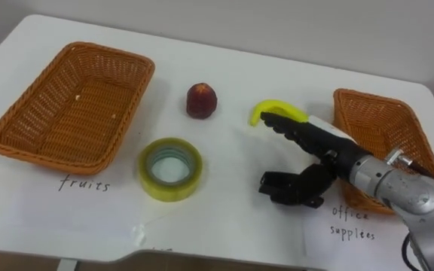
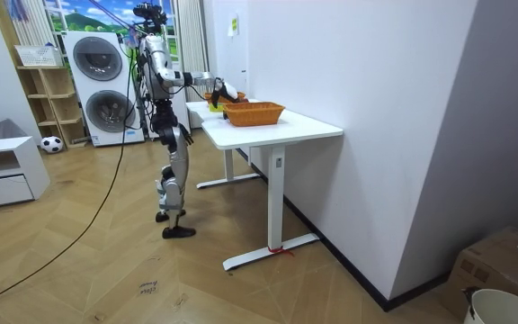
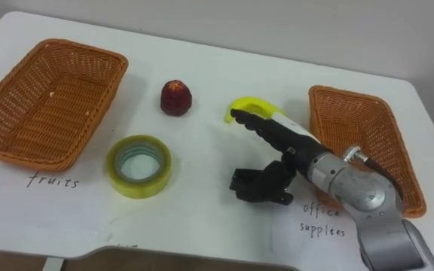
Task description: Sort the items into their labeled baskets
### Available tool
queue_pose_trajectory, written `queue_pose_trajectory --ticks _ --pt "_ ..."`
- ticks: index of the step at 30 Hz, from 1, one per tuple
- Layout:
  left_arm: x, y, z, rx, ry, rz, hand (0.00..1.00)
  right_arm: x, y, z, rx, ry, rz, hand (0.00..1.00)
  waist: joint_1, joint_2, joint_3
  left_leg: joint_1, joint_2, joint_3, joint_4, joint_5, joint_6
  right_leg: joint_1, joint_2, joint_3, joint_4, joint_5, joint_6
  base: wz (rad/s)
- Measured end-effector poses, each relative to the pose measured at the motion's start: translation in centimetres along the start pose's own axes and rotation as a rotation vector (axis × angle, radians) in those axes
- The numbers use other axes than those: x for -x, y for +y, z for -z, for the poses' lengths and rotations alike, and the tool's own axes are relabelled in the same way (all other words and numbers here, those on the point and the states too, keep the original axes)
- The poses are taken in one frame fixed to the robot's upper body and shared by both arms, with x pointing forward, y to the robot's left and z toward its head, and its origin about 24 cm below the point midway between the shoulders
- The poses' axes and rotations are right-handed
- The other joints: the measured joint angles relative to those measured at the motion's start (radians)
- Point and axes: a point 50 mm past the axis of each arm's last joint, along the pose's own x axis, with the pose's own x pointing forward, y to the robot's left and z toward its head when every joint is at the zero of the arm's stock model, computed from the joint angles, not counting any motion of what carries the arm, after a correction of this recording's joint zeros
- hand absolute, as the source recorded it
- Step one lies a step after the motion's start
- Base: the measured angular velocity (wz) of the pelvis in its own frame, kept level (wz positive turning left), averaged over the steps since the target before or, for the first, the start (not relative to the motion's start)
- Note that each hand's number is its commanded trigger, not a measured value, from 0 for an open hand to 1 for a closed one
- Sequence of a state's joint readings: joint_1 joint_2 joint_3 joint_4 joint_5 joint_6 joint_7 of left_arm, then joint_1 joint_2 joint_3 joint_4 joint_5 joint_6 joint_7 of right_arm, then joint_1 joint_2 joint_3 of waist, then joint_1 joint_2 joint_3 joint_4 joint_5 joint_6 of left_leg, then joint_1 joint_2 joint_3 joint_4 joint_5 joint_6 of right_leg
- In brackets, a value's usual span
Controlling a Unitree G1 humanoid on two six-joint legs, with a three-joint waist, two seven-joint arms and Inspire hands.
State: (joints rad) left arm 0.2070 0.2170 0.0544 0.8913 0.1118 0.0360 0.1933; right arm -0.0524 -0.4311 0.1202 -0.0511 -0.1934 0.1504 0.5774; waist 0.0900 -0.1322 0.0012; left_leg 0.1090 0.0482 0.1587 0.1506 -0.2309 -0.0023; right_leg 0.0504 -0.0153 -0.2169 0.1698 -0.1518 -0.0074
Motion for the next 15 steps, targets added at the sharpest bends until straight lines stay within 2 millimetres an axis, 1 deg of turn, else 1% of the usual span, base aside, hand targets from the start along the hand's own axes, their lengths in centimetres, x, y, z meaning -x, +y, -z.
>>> queue_pose_trajectory --ticks 4,8,15 --pt "0.01 0.00 0.14 -0.002 0.011 0.000 0.00 0.01 0.22 0.31 0.035 0.043 -0.031 0.00 0.001 0.003 0.0002 -0.001 0.000 0.001 0.000 0.000 0.000 0.000 0.000 -0.002 0.000 0.000 0.000 0.00" --pt "0.01 0.00 0.14 -0.003 0.010 0.000 0.00 -0.04 0.47 0.44 0.065 0.068 -0.059 0.00 0.003 0.011 -0.0006 -0.001 0.000 0.000 0.000 0.000 0.000 0.000 -0.001 -0.004 0.000 0.000 0.000 0.00" --pt "0.00 -0.03 0.10 -0.003 0.009 0.005 0.00 -0.31 0.99 0.45 0.094 0.093 -0.085 0.00 0.000 0.010 -0.0017 -0.001 0.000 0.002 0.001 0.000 0.000 -0.001 -0.002 -0.002 0.000 0.000 0.000 0.00"
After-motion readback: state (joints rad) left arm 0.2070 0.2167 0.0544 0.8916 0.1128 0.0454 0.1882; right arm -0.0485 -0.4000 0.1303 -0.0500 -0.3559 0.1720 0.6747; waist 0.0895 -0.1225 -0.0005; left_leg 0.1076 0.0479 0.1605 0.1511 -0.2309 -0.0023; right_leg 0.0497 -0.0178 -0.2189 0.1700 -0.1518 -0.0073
